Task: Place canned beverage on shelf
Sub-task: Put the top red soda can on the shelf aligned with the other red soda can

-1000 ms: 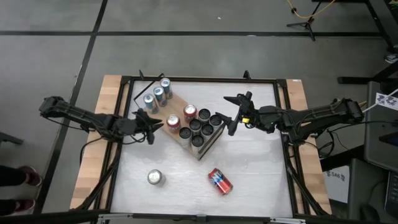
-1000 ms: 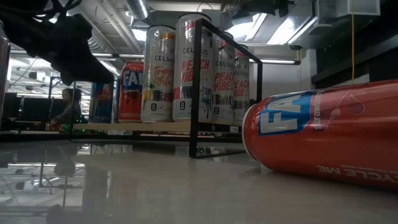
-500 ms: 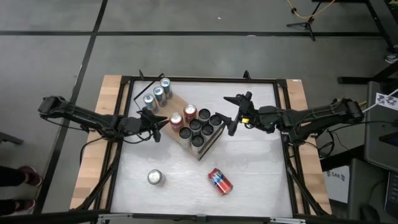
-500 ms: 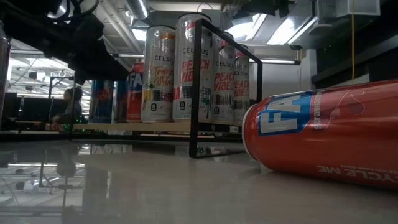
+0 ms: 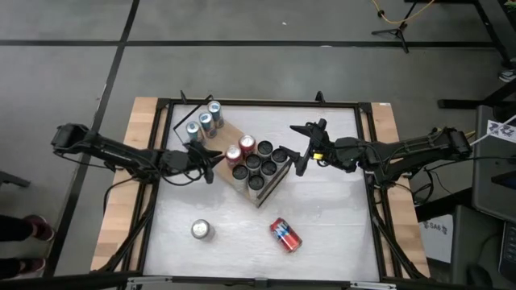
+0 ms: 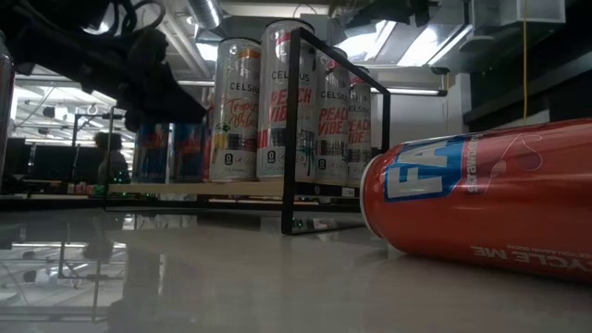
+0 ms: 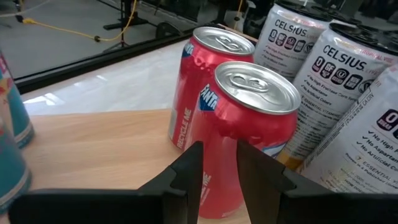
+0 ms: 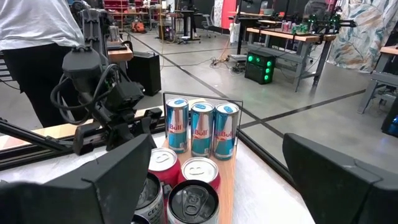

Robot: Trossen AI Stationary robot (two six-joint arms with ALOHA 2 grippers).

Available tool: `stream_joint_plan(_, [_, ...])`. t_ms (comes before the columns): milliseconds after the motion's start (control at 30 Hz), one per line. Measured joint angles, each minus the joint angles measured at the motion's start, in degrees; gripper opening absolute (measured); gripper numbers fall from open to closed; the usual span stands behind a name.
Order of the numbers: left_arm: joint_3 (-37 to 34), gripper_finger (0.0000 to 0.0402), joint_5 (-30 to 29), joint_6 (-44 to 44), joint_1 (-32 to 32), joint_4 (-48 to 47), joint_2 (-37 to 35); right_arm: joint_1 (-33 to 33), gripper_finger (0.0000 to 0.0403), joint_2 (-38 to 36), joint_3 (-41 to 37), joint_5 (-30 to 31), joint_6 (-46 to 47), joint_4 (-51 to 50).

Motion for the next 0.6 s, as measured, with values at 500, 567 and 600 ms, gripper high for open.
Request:
stream_joint_plan(500, [-0.02, 0.0093, 0.05, 0.04, 0.00, 5.14, 4.75, 0.00, 0.0358, 0.00, 0.00, 0.00, 0.00, 0.04])
stream_joint_plan(567, [0.00, 0.0093, 0.03, 0.07, 0.00, 5.75, 5.14, 0.00, 0.0358, 0.00, 0.00, 0.00, 0.00, 0.04])
stream_joint_plan(600, [0.00, 0.0093, -0.04, 0.07, -0.02, 5.97, 5.23, 0.00, 0.0358, 0.00, 0.00, 0.00, -0.02, 0.04])
